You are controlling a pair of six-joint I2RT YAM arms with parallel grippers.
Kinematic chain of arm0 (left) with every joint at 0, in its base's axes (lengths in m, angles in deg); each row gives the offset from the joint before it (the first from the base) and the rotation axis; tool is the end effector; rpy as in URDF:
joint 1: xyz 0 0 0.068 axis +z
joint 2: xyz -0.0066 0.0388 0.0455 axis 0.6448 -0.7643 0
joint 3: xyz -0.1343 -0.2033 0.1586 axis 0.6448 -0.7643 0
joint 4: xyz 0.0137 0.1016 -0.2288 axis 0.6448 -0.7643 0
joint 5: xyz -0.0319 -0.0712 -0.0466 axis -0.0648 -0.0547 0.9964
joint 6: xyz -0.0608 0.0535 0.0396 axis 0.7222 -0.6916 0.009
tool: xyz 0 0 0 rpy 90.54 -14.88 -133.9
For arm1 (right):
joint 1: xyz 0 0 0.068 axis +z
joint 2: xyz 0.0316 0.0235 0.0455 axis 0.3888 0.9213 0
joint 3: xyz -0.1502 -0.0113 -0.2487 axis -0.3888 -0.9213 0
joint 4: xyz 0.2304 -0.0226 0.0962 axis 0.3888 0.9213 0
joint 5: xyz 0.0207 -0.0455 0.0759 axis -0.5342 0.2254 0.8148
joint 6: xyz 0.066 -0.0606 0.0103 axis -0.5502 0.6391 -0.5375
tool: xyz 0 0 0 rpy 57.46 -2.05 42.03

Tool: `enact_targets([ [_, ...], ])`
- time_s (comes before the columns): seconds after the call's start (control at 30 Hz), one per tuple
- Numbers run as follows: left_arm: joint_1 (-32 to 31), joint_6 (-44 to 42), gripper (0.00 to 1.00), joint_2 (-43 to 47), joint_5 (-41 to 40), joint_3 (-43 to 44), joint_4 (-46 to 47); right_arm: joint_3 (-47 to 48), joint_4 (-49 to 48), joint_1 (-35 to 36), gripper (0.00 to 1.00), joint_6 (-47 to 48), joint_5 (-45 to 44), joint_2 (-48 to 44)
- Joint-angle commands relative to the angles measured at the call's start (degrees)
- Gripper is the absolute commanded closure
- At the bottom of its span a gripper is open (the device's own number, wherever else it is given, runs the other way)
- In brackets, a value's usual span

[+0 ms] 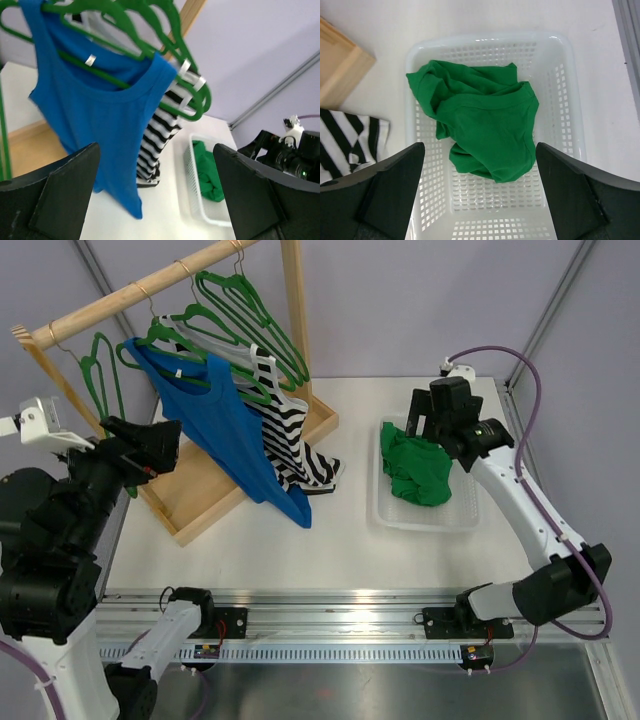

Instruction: Remove the tank top from the hanger

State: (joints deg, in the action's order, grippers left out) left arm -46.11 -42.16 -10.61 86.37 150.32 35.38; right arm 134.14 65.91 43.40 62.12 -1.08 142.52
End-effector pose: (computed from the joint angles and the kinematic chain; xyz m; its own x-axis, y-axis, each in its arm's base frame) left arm 0.0632 -0.0100 0.5360 -0.0698 -0.4662 -0.8819 0.1291 0.8724 -0.4714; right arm 0.3136 0.0837 0.3624 -0.5761 0.0447 -0.8161 0.1207 0.9922 -0.0308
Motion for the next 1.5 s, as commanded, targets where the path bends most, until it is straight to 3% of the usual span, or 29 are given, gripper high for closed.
enact_targets([
  [0.0, -0.20, 1.32, 0.01, -6.44, 3.06, 6.22, 4.41, -2.10, -2.65, 0.14, 0.01, -2.20, 4.51, -6.55],
  [0.2, -0.55, -0.78, 0.01, -16.38, -6.77, 16.95, 0.73, -6.41, -3.09, 0.05, 0.01, -4.57, 14.11, -12.44],
  [0.33, -3.53, -2.01, 0.01, -22.45, -11.61, 23.88, -0.42, -10.44, -4.50, 0.05, 0.01, -5.01, 15.97, -15.18],
  [0.5, -11.35, -2.81, 0.01, -34.14, -28.83, 34.53, -8.07, -12.04, -3.71, 0.14, 0.02, -5.01, 17.46, -15.71],
  [0.67, -11.97, -2.45, 0.01, -39.07, -37.18, 37.09, -9.39, -13.00, -3.36, 0.05, 0.03, -4.84, 18.78, -17.29],
  [1.13, -11.97, -6.23, 0.11, -46.98, -43.70, 38.15, -6.67, -15.82, -3.80, 0.05, 0.05, -4.31, 22.83, -18.61],
  [1.23, -11.97, -7.46, 0.28, -48.04, -44.31, 38.41, -6.14, -15.99, -3.80, 0.14, 0.05, -4.22, 22.83, -18.70],
  [1.33, -11.97, -7.90, 0.33, -48.39, -44.84, 38.41, -6.31, -15.99, -3.89, 0.14, 0.06, -3.87, 24.58, -18.79],
  [1.47, -11.97, -8.26, 0.50, -47.95, -45.02, 38.24, -6.49, -15.64, -3.89, 0.05, 0.06, -3.61, 24.85, -18.52],
])
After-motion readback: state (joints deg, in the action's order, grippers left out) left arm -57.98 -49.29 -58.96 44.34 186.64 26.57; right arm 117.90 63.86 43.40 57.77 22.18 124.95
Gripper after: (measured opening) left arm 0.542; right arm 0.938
